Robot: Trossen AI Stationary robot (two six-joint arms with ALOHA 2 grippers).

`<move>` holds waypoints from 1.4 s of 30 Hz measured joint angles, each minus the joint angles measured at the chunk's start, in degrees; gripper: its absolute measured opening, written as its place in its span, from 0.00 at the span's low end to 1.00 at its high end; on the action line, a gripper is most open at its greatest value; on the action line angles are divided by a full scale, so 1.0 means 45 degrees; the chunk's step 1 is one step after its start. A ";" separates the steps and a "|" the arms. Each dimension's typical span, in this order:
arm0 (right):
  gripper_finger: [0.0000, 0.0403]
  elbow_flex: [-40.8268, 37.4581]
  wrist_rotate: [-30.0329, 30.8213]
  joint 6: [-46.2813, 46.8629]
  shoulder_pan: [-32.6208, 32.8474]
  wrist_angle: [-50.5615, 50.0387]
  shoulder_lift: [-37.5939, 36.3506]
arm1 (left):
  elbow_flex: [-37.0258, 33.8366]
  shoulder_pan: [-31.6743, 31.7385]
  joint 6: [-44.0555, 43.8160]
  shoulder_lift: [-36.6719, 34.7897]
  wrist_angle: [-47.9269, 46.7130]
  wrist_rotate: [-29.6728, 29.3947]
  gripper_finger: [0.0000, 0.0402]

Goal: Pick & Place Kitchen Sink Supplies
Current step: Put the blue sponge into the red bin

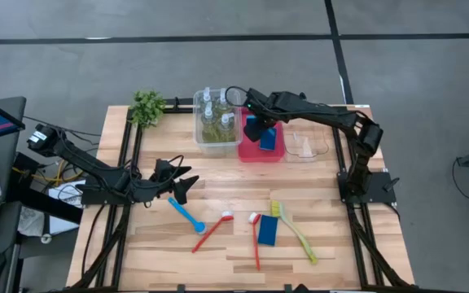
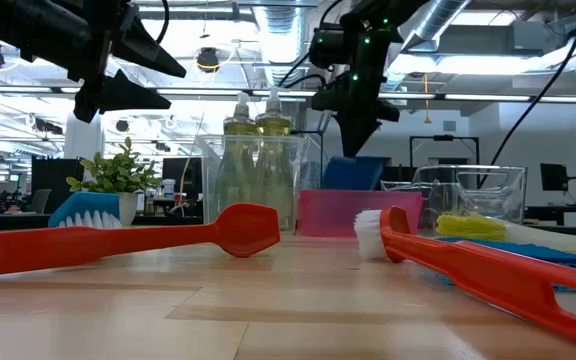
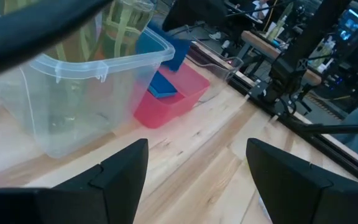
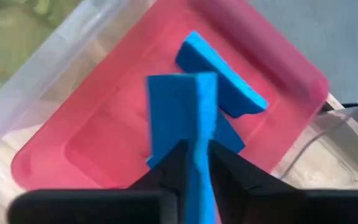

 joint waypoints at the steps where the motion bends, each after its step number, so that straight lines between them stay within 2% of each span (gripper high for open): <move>1: 0.16 0.0006 -0.0007 -0.0116 0.0044 -0.0003 0.0049 | 0.0000 0.0000 0.0004 0.0000 0.0001 0.0001 0.68; 10: 0.38 -0.0004 0.0071 -0.0528 -0.0100 0.0073 -0.0266 | 0.0000 0.0000 0.0004 0.0000 -0.0004 -0.0038 0.68; 14: 0.41 -0.0004 0.0113 -0.0427 0.0002 -0.0159 -0.0855 | 0.0000 0.0000 0.0004 0.0000 -0.0013 -0.0038 0.68; 19: 0.37 -0.0002 0.0077 -0.0468 0.0811 -0.0268 -0.1986 | 0.0000 0.0000 0.0004 0.0000 -0.0036 0.0012 0.68; 23: 0.33 0.0001 -0.0036 -0.0975 0.2104 -0.0755 -0.2868 | 0.0000 0.0000 0.0004 0.0000 -0.0073 0.0370 0.68; 29: 0.30 0.0001 -0.1253 -0.1136 0.4752 -0.2544 -0.3457 | 0.0000 0.0000 0.0076 0.0000 -0.0115 0.0676 0.68; 35: 0.29 0.0001 -0.1908 0.0592 0.7499 -0.3318 -0.2827 | 0.0000 -0.0003 0.0086 0.0000 -0.0117 0.0759 0.68; 42: 0.29 0.0001 -0.2004 0.2114 1.0578 -0.2324 -0.1325 | 0.0000 -0.0005 0.0085 0.0000 -0.0115 0.2016 0.68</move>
